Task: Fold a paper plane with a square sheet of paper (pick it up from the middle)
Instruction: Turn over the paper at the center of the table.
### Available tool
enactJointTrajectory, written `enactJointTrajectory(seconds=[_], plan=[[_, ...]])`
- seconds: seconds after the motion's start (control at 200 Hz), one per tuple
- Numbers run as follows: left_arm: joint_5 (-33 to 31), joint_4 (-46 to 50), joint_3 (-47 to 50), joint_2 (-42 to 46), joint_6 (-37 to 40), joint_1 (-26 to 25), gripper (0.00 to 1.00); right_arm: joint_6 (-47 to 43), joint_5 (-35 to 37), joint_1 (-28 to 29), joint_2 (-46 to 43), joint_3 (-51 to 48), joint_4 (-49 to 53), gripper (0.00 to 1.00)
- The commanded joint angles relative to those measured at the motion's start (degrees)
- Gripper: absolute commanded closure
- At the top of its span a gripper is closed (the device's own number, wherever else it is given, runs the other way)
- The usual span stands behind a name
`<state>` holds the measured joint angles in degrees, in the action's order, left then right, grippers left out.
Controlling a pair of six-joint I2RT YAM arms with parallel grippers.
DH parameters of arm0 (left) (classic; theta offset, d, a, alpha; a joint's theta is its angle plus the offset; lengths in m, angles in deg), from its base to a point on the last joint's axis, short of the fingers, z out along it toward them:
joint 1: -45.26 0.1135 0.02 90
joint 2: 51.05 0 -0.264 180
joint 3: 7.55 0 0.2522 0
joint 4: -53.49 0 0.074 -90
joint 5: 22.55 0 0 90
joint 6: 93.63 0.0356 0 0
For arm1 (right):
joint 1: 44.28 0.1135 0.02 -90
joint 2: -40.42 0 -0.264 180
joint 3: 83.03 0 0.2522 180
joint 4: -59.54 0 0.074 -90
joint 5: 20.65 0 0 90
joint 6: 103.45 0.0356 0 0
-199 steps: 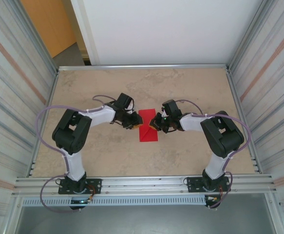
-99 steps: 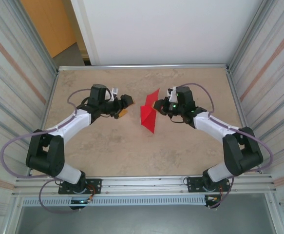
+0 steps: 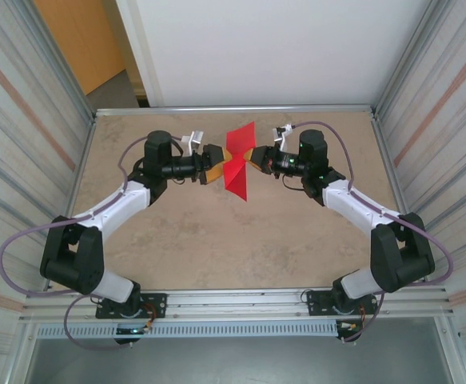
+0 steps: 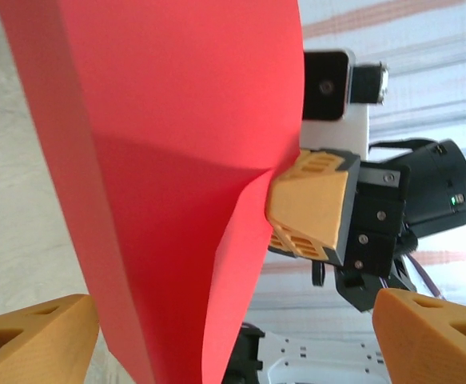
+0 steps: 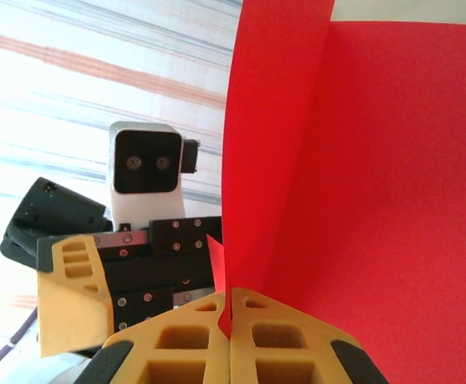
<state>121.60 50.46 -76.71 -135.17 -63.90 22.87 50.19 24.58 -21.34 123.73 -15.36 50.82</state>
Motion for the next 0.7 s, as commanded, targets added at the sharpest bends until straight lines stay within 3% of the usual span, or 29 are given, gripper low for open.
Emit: enactJointTrajectory(seconds=[0.0,0.21,0.436,0.697], plan=[[3.4,-1.8,-2.0,-0.3,0.3,-0.7,0.12,2.8,-2.5,-0.1,-0.9,1.7,-3.9,0.93],[4.6,-5.1,-1.4,-1.6,-2.2,-0.9,0.16,4.8,-3.1,-0.4,-0.5,1.8,-4.8,0.92],[4.7,-4.6,-2.1,-1.7,-1.8,-0.8,0.36,5.2,-3.4,-1.0,0.0,1.5,-4.7,0.91],[3.2,-5.1,-1.6,-1.7,-2.8,0.4,0.51,5.2,-3.6,-2.0,0.1,0.9,-3.8,0.87]])
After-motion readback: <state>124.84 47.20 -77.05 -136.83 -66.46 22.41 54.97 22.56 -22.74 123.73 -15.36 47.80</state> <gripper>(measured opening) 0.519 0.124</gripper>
